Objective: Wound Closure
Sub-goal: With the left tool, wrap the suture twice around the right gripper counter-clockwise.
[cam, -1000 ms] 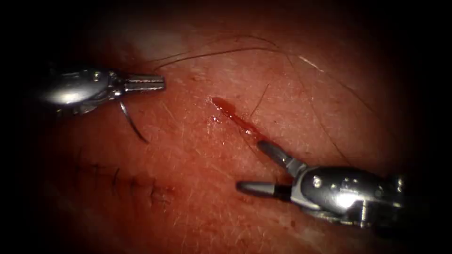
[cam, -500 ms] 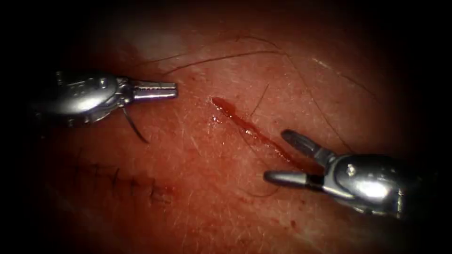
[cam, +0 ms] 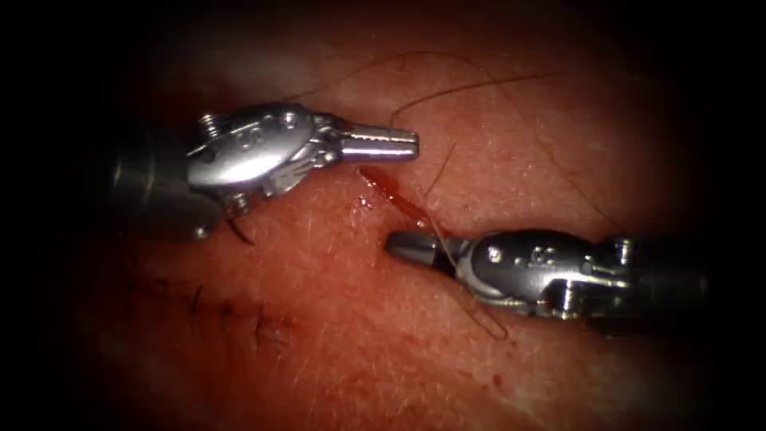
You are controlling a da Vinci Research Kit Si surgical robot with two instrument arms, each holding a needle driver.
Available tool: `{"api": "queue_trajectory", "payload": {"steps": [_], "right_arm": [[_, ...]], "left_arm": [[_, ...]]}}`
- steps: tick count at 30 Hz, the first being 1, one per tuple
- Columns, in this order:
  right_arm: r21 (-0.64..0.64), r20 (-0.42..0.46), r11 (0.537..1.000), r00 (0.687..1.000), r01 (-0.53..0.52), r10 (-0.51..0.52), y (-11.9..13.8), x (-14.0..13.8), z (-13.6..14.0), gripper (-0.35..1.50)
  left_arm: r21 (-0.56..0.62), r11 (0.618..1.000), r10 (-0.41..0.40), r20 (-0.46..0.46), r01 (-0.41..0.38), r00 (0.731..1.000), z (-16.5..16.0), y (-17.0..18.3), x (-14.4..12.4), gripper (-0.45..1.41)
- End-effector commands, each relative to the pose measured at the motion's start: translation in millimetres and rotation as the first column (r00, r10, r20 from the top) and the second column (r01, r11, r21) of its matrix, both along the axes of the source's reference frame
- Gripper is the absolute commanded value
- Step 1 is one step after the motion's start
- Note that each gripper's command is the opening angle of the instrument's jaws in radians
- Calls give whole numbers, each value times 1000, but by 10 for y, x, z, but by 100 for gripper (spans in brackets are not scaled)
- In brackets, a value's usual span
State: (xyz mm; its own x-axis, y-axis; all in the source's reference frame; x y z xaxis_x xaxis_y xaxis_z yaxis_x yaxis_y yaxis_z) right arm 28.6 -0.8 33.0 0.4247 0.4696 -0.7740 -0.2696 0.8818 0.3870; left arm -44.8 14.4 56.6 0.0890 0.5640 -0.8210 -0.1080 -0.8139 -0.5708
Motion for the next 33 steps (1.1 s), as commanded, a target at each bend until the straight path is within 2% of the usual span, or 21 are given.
{"api": "queue_trajectory", "payload": {"steps": [1, 8, 14, 16, 19, 21, 24, 26, 28, 29, 33], "right_arm": [[1, -12, 1000, 1000, 13, -13, -6, 15, 6, -35], [-16, -83, 1000, 996, 11, -13, -6, 25, -3, -35], [-8, -172, 995, 980, -100, 97, 1, 22, -14, -35], [-3, -192, 993, 974, -120, 118, 3, 24, -15, -30], [2, -214, 983, 960, -184, 180, 10, 22, -20, -8], [9, -226, 977, 952, -211, 208, 13, 19, -22, -3], [13, -251, 967, 935, -255, 250, 18, 14, -26, 17], [6, -244, 957, 928, -290, 283, 19, 12, -26, 42], [5, -226, 946, 921, -324, 316, 21, 10, -26, 79], [3, -219, 943, 920, -332, 325, 22, 9, -25, 84], [-6, -197, 933, 915, -361, 353, 24, -3, -24, 84]], "left_arm": [[10, 1000, 0, 17, 0, 1000, 11, -1, -8, -45], [-10, 1000, 28, 49, -28, 998, 40, 2, -14, -45], [-41, 999, 38, 44, -36, 998, 75, -14, -13, -45], [-45, 998, 40, 44, -38, 998, 83, -19, -13, -45], [-39, 998, 41, 43, -40, 998, 92, -28, -14, -45], [-41, 998, 41, 41, -39, 998, 93, -32, -13, -45], [-43, 998, 43, 42, -41, 998, 91, -37, -12, -45], [-43, 998, 44, 43, -42, 998, 89, -41, -12, -45], [-37, 998, 47, 46, -46, 998, 86, -47, -10, -45], [-37, 998, 49, 47, -47, 998, 84, -49, -9, -45], [-35, 998, 47, 43, -45, 998, 77, -59, -1, -45]]}}
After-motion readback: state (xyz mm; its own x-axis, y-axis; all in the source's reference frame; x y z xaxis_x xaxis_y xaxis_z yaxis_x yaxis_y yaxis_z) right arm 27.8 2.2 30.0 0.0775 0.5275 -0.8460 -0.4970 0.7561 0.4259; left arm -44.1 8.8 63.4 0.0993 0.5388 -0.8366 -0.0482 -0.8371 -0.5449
